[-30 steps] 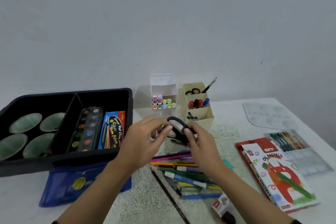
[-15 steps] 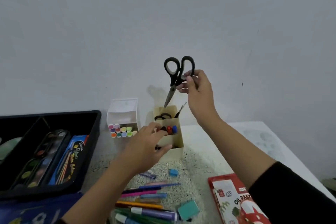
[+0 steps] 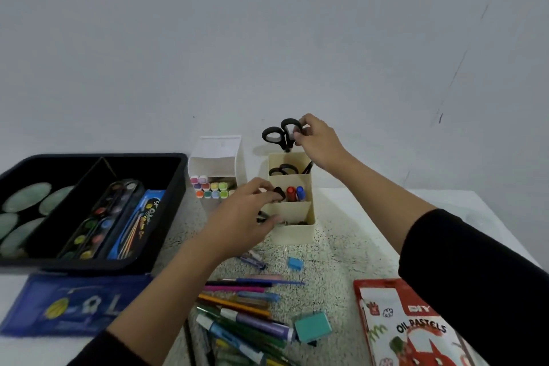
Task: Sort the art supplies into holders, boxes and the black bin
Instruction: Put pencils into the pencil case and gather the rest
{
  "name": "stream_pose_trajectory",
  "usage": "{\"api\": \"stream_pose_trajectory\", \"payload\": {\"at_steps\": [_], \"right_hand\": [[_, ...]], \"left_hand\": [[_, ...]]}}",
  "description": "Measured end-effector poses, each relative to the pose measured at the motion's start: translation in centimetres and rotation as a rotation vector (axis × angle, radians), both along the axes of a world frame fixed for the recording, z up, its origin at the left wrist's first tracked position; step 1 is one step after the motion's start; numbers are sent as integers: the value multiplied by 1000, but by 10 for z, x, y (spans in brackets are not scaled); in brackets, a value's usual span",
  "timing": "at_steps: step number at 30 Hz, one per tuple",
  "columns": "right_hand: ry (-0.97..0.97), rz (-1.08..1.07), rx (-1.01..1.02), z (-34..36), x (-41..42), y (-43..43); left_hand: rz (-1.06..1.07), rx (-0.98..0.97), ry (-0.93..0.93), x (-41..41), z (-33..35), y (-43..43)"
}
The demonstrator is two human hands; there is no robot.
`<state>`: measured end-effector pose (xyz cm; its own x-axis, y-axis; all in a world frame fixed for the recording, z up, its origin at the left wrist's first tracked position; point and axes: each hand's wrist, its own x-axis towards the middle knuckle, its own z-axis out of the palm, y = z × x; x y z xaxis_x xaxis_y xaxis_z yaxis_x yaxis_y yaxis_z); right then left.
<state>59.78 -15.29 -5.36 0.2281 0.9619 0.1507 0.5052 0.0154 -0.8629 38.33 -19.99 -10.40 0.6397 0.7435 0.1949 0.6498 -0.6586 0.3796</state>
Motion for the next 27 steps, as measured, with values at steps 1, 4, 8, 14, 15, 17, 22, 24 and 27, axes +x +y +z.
{"api": "stream_pose_trajectory", "payload": {"at_steps": [1, 4, 8, 14, 15, 17, 22, 24, 27], "right_hand": [[-9, -3, -12, -1, 0, 0], [26, 8, -39, -4, -1, -1], [124, 28, -106, -3, 0, -3], [159, 59, -171, -4, 4, -5], [136, 59, -154, -6, 4, -6], [105, 36, -76, -10, 6, -8], [294, -61, 196, 0, 5, -9], [359, -69, 295, 8, 4, -12], [479, -70, 369, 19, 5, -18]], "left_hand": [[-3, -9, 0, -2, -1, -1], [-14, -44, -14, -6, -2, -4], [-8, -67, -46, -11, -5, -6], [-14, -79, -63, -11, -6, -8], [-14, -81, -64, -11, -6, -8], [-12, -86, -65, -12, -7, -8], [-18, -102, -65, -12, -7, -8], [-19, -103, -67, -11, -7, -8], [-24, -104, -71, -12, -8, -7]]}}
